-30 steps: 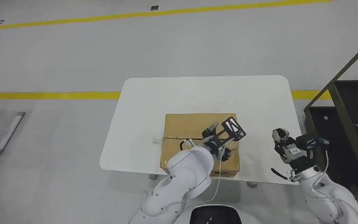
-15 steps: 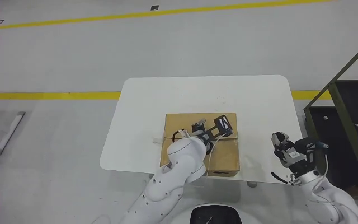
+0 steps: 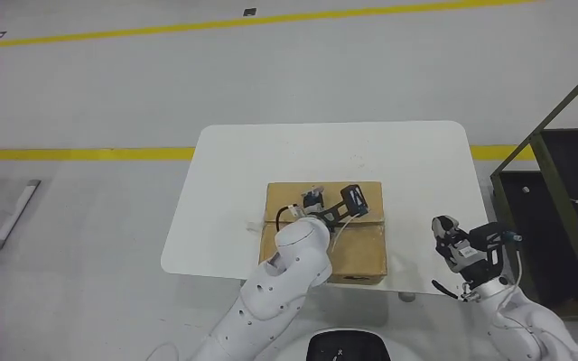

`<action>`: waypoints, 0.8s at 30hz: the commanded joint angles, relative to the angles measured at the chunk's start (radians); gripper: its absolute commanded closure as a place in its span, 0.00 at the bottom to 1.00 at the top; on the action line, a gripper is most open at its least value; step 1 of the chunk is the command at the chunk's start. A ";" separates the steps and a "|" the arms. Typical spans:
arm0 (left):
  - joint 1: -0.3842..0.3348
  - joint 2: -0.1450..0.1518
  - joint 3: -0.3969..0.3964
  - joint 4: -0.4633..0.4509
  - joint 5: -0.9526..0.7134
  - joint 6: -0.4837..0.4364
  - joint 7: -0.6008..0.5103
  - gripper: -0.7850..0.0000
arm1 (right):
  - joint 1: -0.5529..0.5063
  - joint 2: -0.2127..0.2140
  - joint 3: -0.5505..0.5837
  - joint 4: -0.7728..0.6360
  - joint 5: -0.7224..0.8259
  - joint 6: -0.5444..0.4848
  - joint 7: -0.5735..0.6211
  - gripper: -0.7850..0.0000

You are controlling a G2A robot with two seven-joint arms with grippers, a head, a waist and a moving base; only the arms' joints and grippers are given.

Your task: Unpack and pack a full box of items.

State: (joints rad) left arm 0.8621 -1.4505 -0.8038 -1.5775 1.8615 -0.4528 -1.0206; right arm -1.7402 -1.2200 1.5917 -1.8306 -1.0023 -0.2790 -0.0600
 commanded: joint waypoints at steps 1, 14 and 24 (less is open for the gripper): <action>0.007 -0.001 -0.005 -0.006 0.016 0.025 0.028 0.13 | 0.002 0.000 -0.001 -0.001 0.000 0.002 0.002 1.00; 0.036 0.007 -0.046 -0.089 0.121 -0.004 0.112 1.00 | 0.009 -0.002 -0.021 -0.006 -0.008 0.009 0.009 1.00; -0.008 -0.007 -0.037 -0.047 0.179 0.021 0.177 0.00 | 0.013 -0.003 -0.024 -0.014 -0.005 0.016 0.015 1.00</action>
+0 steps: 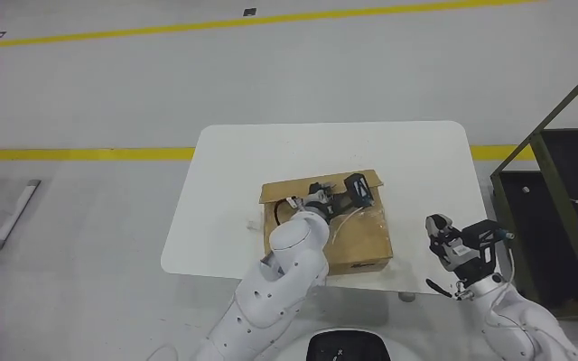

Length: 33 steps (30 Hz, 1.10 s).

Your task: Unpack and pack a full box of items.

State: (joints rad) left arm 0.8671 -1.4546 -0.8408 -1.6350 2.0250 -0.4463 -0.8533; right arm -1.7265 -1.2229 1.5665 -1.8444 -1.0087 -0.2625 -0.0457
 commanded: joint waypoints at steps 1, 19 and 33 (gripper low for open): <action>-0.024 -0.005 0.001 0.019 0.027 0.023 0.018 0.00 | 0.000 0.000 0.001 0.000 0.001 -0.001 0.001 1.00; -0.245 -0.081 0.067 0.284 0.105 0.168 0.082 0.00 | -0.001 -0.002 -0.021 -0.005 -0.008 0.004 0.009 1.00; -0.351 -0.151 0.082 0.515 0.079 0.289 0.038 0.00 | 0.001 -0.003 -0.028 0.005 -0.008 0.008 0.007 1.00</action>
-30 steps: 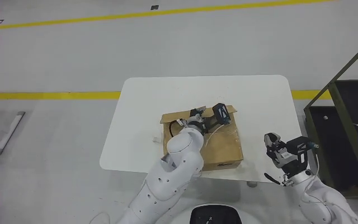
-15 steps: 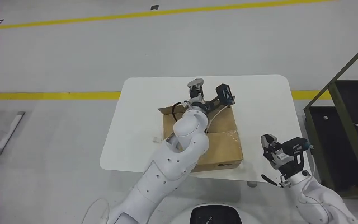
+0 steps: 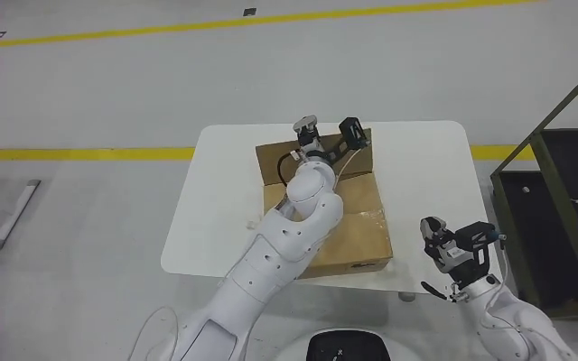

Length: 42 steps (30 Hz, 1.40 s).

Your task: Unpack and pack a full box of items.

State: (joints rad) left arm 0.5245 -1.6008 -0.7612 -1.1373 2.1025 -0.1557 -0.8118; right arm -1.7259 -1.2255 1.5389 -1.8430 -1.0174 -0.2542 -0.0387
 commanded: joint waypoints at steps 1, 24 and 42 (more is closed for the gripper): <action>-0.015 -0.009 0.003 0.033 -0.002 -0.003 -0.005 0.00 | 0.002 0.000 -0.001 0.006 0.001 -0.001 0.000 1.00; -0.131 -0.117 0.064 0.301 -0.019 0.013 0.041 0.00 | 0.026 -0.003 -0.048 0.076 -0.011 -0.022 0.005 1.00; 0.127 -0.047 -0.178 -0.205 0.023 -0.080 -0.098 0.00 | 0.035 -0.004 -0.086 0.112 0.066 -0.095 0.034 1.00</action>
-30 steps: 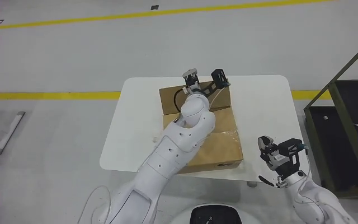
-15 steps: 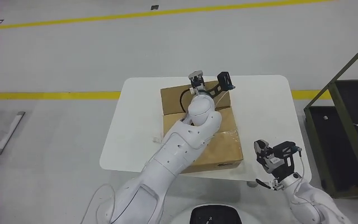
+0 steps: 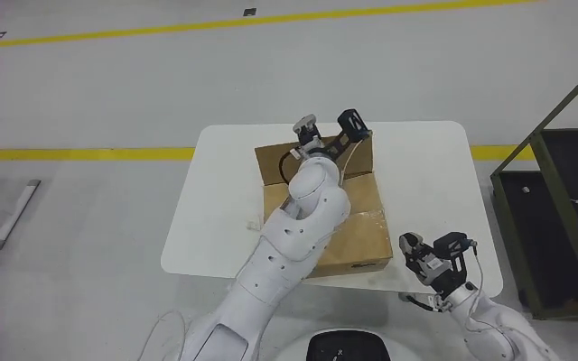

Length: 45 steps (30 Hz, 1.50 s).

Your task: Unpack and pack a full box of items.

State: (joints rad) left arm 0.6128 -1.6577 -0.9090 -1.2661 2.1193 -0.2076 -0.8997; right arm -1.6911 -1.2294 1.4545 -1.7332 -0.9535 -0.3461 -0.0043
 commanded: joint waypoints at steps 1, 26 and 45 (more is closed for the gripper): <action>0.065 0.016 -0.048 -0.125 0.011 -0.052 -0.016 0.00 | 0.000 0.000 -0.005 0.005 0.000 -0.008 0.003 1.00; 0.520 0.073 -0.306 -0.680 -0.044 -0.118 -0.048 0.00 | -0.028 0.012 -0.055 0.029 -0.056 -0.152 0.013 1.00; 0.545 0.075 -0.314 -0.709 -0.057 -0.128 -0.057 0.00 | -0.037 0.037 0.108 -0.040 0.520 -0.215 0.237 1.00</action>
State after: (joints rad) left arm 1.1576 -1.5825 -1.2234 -1.9753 2.0624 -0.3355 -0.9566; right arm -1.7381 -1.1970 1.5432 -1.7696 -0.5569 -0.5485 0.1562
